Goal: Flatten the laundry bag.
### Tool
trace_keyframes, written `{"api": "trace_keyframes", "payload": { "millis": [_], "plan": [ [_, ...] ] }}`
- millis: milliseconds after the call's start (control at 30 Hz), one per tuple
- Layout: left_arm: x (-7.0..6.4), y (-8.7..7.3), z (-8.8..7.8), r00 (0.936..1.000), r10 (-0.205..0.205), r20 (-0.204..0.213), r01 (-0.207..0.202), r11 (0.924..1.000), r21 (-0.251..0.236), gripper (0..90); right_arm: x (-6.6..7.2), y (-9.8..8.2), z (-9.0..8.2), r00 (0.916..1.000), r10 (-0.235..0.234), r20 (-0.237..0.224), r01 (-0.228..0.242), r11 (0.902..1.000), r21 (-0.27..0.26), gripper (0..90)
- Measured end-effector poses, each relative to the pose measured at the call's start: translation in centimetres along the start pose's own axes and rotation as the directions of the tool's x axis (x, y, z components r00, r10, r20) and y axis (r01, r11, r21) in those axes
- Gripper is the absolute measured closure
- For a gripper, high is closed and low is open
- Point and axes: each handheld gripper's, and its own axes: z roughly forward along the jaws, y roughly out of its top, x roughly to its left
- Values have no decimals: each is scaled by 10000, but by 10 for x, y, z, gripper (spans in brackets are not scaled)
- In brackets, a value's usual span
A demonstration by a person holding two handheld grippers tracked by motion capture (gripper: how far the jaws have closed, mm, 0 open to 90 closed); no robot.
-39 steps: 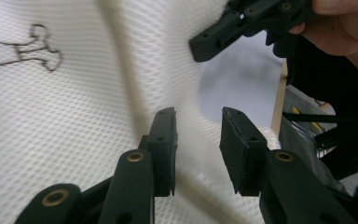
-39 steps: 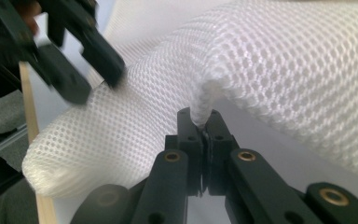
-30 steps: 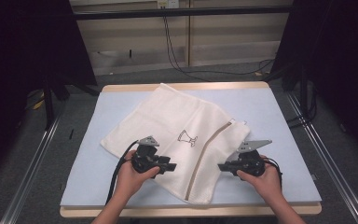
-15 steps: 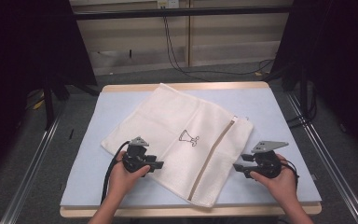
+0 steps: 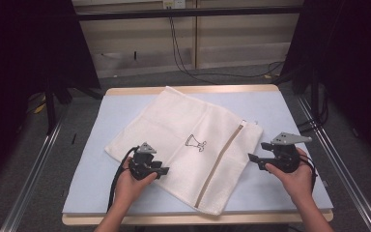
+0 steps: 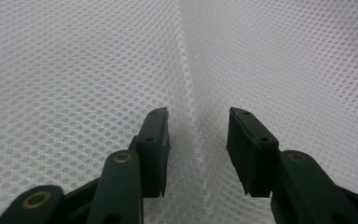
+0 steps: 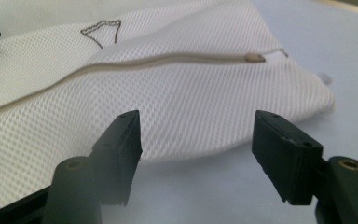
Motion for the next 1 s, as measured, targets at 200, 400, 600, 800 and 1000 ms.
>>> {"api": "trace_keyframes", "payload": {
  "millis": [200, 400, 600, 800, 1000],
  "plan": [
    [-1, 0, 0, 9999, 98, -117, -98, 9999, 35, 594, -2, 9, 26, 9986, -318, -429, 328, 9992, 233, 361],
    [-5, 0, 1, 9988, 155, -471, -154, 9999, 15, 604, 4, -6, 61, 9893, -1126, -924, 1268, 9779, 1661, 427],
    [-10, 1, 2, 9941, 475, -976, -460, 9988, 179, 664, 6, -9, 61, 9918, -888, -919, 1029, 9814, 1621, 539],
    [-14, 6, 4, 9910, 441, -1260, -385, 9982, 463, 710, 9, -10, 60, 9919, -716, -1047, 875, 9840, 1554, 777],
    [-7, 8, 5, 9973, -97, -733, 128, 9991, 416, 869, 14, -10, 58, 9925, -647, -1032, 807, 9840, 1586, 900]
  ]
}}
